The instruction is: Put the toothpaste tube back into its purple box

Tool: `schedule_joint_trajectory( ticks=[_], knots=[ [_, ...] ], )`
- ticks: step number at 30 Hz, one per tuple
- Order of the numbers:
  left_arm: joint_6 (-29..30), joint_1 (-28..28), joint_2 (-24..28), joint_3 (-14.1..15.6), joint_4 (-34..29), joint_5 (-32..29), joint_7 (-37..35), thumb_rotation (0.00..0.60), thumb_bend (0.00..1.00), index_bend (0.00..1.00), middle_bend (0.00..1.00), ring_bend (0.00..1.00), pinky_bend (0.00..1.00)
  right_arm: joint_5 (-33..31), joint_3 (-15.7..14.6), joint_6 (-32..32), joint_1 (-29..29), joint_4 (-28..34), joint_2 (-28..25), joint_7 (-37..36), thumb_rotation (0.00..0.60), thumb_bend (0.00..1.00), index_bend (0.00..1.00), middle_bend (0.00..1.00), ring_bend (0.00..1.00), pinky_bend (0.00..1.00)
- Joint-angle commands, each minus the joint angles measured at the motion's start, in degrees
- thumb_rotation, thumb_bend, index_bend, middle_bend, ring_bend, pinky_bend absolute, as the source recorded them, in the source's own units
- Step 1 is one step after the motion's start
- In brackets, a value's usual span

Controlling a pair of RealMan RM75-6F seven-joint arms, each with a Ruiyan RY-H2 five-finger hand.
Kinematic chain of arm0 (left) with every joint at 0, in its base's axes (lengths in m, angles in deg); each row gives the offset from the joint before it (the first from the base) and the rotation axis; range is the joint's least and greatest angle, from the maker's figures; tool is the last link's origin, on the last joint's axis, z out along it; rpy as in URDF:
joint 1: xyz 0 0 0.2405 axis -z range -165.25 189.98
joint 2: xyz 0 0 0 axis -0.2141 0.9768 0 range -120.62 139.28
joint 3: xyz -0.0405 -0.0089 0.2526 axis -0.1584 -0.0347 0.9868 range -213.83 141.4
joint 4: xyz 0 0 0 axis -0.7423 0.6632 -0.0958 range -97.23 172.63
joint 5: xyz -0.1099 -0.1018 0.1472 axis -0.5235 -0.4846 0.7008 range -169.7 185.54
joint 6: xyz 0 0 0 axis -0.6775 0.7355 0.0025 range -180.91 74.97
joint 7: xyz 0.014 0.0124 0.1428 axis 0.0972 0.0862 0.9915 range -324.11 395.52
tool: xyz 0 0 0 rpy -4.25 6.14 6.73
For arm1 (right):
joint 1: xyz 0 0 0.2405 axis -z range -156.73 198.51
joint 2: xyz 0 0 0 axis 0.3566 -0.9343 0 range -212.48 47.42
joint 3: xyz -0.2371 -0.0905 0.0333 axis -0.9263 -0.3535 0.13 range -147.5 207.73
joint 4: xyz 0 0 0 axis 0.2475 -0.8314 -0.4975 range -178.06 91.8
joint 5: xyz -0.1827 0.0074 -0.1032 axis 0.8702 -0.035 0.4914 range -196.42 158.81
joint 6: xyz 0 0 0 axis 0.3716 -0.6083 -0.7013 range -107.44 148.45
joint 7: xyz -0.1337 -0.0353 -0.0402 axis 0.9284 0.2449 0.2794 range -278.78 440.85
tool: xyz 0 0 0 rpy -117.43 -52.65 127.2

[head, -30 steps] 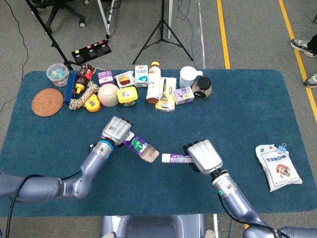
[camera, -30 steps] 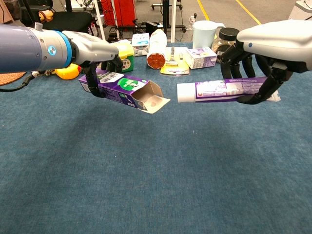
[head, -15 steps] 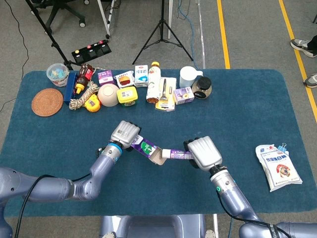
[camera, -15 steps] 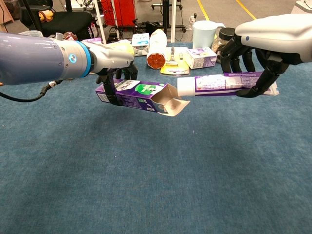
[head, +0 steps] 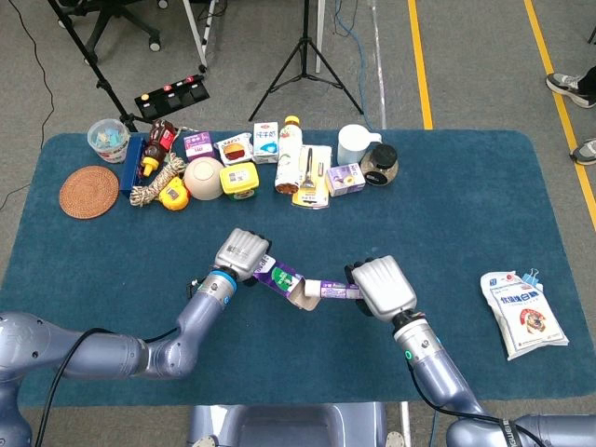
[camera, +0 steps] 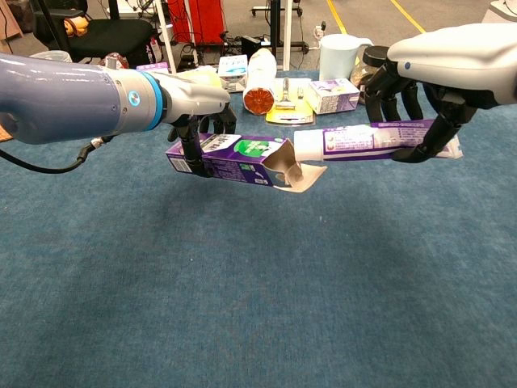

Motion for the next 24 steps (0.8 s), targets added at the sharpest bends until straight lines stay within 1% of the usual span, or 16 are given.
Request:
schedule_joint_trajectory(
  ticks=[1,6,11,18,24],
  knots=[
    [-0.08,0.10,-0.02,0.03,0.13,-0.10,-0.15,0.600,0.29,0.54,0.47,0.37,0.58,-0.23,-0.38,-0.26,-0.28,-0.12,0.21,0.27,0.600,0.71,0.59,0.62,0.55,0.60],
    [-0.10,0.42,0.27,-0.01,-0.11,-0.37,-0.47,0.600,0.29,0.54,0.47,0.37,0.58,-0.57,-1.01,-1.10,-0.90,-0.01,0.88,0.82,0.600,0.71,0.59,0.62,0.55,0.60],
    [0.26,0.81,0.00,0.22,0.01,-0.75,-0.23,0.600,0.29,0.54,0.47,0.37,0.58,-0.48,-0.76,-1.98,-1.54,0.65,1.00,0.94,0.600,0.71,0.59,0.62,0.55,0.61],
    [-0.13,1.14,-0.70,0.31,1.36,-1.60,-0.47,0.600,0.29,0.54,0.47,0.37,0.58,0.16,-1.34,-2.90,-1.79,1.83,0.27,0.82,0.600,0.71,0.60,0.62,0.56,0.61],
    [-0.27,1.49,-1.22,0.18,1.81,-1.88,-0.58,0.600,0.29,0.54,0.47,0.37,0.58,-0.01,-1.80,-2.94,-2.22,1.47,0.82,0.72,0.600,0.71,0.60,0.62,0.56,0.61]
  ],
)
